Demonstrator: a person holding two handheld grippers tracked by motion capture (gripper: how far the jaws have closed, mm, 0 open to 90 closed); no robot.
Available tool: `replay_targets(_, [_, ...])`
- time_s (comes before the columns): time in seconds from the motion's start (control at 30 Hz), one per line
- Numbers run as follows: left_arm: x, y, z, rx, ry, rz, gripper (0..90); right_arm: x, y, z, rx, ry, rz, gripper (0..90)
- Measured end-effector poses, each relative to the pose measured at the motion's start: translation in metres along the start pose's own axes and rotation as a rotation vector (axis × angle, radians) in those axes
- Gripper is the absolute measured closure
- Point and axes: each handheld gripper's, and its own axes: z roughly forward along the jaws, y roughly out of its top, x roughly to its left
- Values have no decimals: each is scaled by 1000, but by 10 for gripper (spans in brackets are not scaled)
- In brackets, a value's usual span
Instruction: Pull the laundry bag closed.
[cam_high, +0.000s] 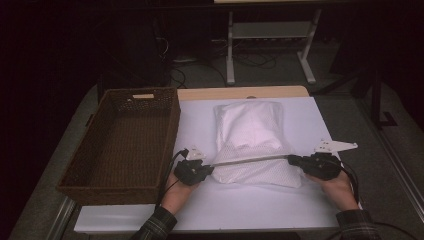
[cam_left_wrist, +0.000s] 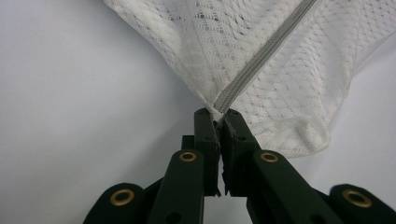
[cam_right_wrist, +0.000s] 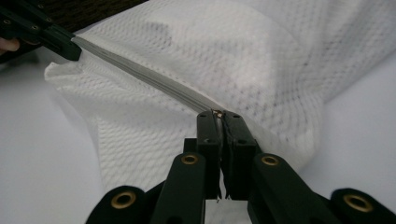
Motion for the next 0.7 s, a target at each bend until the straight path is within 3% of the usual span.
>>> replay_targets(0.2, [0,0,0,2,2,-2,858,-6,-8,-8,5,-21,13,864])
replay_targets(0.27, [0,0,0,3,0,-4,858,-13,-12,-11,20,-55,22,863])
replay_targets(0.47, [0,0,0,-3,-4,-8,848,-15,-13,-12,11,-53,27,853])
replay_targets(0.5, [1,-1,0,-6,-6,-9,825,-15,-13,-13,0,-45,33,828])
replay_targets(0.6, [0,-1,1,-11,-30,-12,558,-14,-12,-16,-36,-30,51,667])
replay_targets(0.63, [0,-1,1,-11,-30,-12,487,-14,-12,-16,-36,-30,51,667])
replay_targets(0.67, [0,-1,1,-19,-40,-11,487,-14,-11,-16,-44,-27,55,601])
replay_targets(0.7, [-1,-1,1,-22,-45,-10,378,-12,-10,-15,-43,-35,59,497])
